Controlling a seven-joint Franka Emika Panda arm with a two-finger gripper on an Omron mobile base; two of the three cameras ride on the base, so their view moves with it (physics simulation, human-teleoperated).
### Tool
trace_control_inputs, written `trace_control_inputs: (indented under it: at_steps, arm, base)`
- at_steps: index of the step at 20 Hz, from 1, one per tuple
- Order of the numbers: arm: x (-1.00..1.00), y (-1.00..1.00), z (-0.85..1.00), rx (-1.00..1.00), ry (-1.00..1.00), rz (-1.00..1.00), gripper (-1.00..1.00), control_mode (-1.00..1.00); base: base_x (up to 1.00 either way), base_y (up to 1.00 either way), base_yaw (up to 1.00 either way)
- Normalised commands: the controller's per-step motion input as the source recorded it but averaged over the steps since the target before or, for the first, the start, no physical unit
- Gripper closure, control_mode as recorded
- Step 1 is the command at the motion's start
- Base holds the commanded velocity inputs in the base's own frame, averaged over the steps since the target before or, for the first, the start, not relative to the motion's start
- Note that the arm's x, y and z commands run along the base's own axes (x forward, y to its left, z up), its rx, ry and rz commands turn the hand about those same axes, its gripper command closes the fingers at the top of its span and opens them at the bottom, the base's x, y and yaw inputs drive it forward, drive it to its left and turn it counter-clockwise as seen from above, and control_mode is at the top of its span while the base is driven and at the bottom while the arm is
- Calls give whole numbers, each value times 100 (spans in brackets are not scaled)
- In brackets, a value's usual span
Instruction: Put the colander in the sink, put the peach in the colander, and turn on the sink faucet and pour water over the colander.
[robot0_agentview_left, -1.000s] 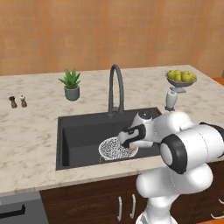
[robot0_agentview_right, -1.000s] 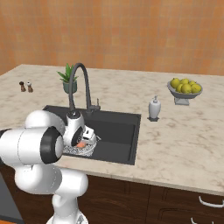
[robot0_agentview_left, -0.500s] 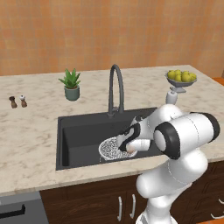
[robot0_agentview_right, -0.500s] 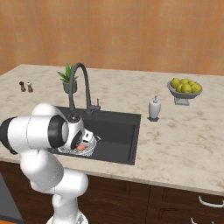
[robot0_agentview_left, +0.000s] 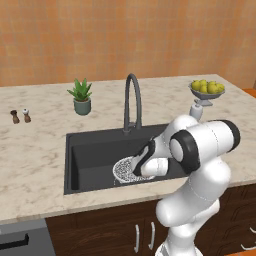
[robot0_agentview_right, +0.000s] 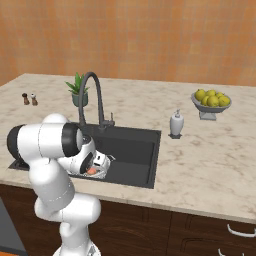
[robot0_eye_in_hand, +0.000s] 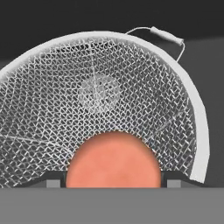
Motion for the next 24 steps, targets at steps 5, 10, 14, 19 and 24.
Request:
trace_control_inputs:
  at_steps: [5, 10, 14, 19, 24]
  arm:
    - [0, 1, -6, 0, 0, 0, 100, -100]
    - [0, 0, 0, 0, 0, 0, 100, -100]
    - [0, 0, 0, 0, 0, 0, -100, -100]
    - [0, 0, 0, 0, 0, 0, -100, -100]
    - [0, 0, 0, 0, 0, 0, -100, -100]
  base:
    - [0, 0, 0]
    - [0, 0, 0]
    - [0, 0, 0]
    - [0, 0, 0]
    - [0, 0, 0]
